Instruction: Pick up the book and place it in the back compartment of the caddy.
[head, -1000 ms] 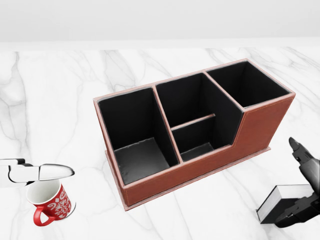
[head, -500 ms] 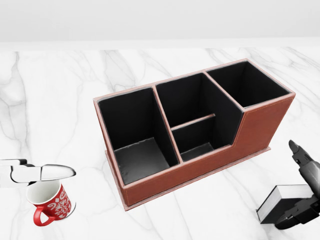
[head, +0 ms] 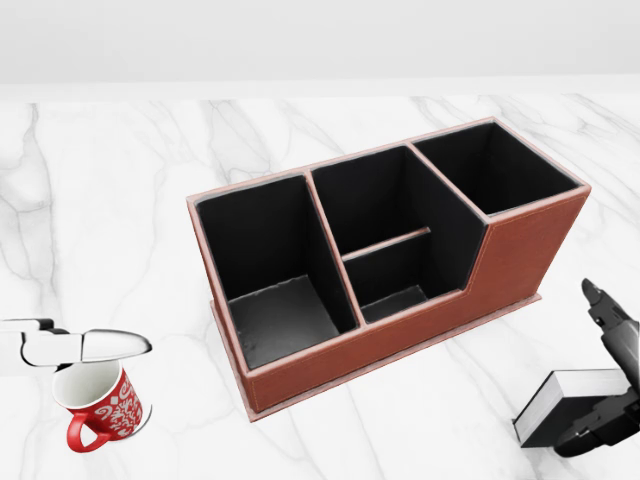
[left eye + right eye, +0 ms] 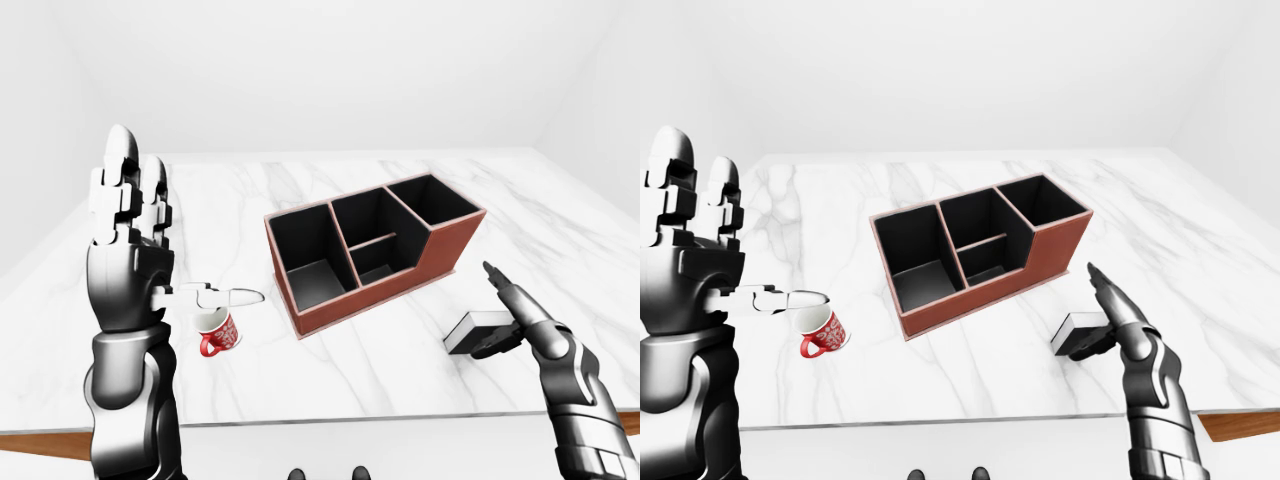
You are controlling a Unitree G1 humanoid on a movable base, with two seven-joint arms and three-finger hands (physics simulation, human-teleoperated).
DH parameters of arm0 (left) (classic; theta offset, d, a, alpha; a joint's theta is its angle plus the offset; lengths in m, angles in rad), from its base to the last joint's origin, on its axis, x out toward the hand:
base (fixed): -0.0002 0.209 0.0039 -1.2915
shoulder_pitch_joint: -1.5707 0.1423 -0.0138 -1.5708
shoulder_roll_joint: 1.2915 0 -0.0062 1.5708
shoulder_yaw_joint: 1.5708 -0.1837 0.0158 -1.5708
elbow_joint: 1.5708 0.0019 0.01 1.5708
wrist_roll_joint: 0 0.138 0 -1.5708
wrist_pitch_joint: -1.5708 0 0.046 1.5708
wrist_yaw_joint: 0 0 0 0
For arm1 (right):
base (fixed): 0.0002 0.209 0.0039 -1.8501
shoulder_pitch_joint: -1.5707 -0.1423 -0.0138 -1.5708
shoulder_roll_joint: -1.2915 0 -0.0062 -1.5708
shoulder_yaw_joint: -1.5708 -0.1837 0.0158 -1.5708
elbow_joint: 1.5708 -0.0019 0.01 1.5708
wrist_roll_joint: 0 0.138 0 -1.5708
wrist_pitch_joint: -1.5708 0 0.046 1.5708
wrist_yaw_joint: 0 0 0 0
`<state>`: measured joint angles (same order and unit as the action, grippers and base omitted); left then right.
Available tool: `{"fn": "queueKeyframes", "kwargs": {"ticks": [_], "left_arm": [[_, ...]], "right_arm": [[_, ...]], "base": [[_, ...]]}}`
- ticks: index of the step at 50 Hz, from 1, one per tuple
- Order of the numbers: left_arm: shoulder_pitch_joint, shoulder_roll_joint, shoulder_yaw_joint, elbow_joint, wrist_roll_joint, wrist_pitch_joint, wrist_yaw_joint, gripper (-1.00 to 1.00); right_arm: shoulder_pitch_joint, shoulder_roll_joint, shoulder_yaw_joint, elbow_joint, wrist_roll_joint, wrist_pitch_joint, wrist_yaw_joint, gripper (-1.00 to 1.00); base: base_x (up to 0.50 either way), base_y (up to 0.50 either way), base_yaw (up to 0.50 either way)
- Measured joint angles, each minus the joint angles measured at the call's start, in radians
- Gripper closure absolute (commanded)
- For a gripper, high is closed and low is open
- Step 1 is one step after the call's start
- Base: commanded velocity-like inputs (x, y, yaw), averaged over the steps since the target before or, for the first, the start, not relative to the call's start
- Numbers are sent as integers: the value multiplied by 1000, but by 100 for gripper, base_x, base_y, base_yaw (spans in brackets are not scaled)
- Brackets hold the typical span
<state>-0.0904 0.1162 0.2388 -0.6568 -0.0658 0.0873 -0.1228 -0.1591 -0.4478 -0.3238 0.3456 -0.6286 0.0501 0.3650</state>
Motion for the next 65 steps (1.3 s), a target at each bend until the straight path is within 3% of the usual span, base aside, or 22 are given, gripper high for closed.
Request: {"fn": "queueKeyframes", "kwargs": {"ticks": [33,65], "left_arm": [[2,-2,-4,5,5,0,0,-100],[3,-3,-4,3,6,0,-1,-100]], "right_arm": [[-9,-16,6,46,4,-20,-26,-100],[-8,-16,9,39,-7,-12,-20,-100]], "base": [[0,0,0],[0,0,0]]}}
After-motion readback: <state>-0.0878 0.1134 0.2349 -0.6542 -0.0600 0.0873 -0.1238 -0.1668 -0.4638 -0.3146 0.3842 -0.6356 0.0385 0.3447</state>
